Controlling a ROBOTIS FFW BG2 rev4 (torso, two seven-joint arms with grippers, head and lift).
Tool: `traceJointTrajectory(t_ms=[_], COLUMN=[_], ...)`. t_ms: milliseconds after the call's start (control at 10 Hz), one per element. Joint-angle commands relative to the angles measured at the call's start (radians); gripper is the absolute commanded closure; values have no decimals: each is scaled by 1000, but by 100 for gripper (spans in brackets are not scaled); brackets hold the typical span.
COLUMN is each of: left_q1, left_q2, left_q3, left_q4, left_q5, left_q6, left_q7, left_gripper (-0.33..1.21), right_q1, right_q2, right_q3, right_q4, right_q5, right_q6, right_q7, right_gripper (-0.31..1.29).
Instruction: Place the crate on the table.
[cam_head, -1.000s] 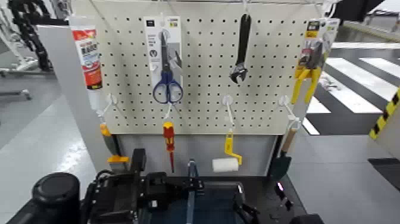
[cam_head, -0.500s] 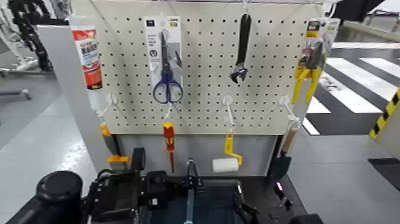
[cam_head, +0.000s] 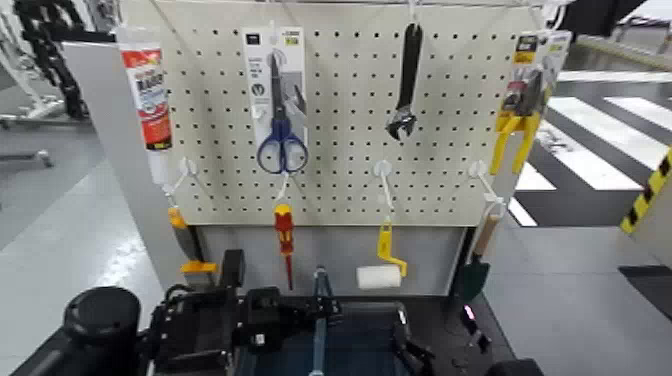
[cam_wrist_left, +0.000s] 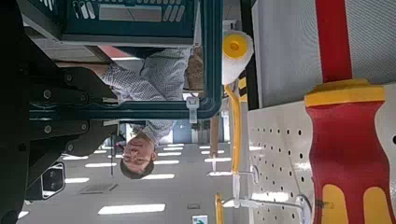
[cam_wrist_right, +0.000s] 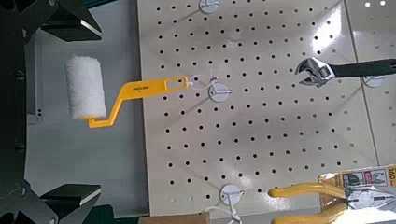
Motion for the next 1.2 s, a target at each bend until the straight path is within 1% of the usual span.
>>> traceJointTrajectory(t_ms=[100, 900, 1000, 1200], left_q1=[1, -1, -2, -5], left_q2=[-1, -9, -9, -12], left_q3=[-3, -40, -46, -56], left_q4=[7, 40, 48, 66], left_q5=[0, 1, 0, 1], left_q6=[-9, -34, -38, -43], left_q7=[-6, -44, -57, -66], left_gripper=[119, 118, 114, 113], right_q1=[0, -2, -2, -2], right_q2=[0, 0, 0, 0], right_q3=[0, 0, 0, 0], right_q4=[2, 9, 11, 12], right_q5=[-2, -3, -3, -3], right_q6=[-3, -18, -20, -23], right_q7=[0, 0, 0, 0], right_gripper=[15, 15, 15, 15])
